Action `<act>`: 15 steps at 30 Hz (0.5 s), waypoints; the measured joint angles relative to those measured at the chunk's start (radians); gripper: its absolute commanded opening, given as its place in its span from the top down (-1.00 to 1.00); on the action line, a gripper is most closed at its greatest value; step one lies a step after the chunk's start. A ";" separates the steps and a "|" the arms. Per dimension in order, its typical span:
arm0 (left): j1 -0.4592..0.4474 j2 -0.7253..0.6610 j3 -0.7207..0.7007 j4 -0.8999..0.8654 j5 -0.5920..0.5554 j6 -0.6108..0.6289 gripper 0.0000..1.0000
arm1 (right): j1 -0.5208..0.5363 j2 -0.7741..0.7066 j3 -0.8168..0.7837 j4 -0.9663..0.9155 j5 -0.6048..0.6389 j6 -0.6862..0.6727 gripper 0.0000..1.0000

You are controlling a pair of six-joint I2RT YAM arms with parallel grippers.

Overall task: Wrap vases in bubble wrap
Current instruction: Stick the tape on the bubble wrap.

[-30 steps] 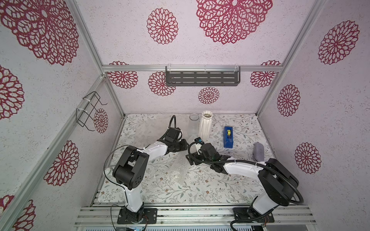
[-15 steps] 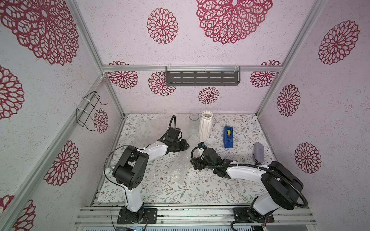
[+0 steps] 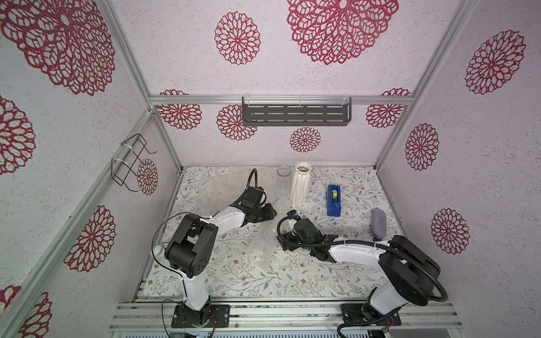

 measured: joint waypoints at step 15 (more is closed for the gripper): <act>0.000 0.000 0.000 -0.002 -0.006 -0.004 0.37 | 0.018 -0.001 -0.010 0.002 0.039 0.009 -0.71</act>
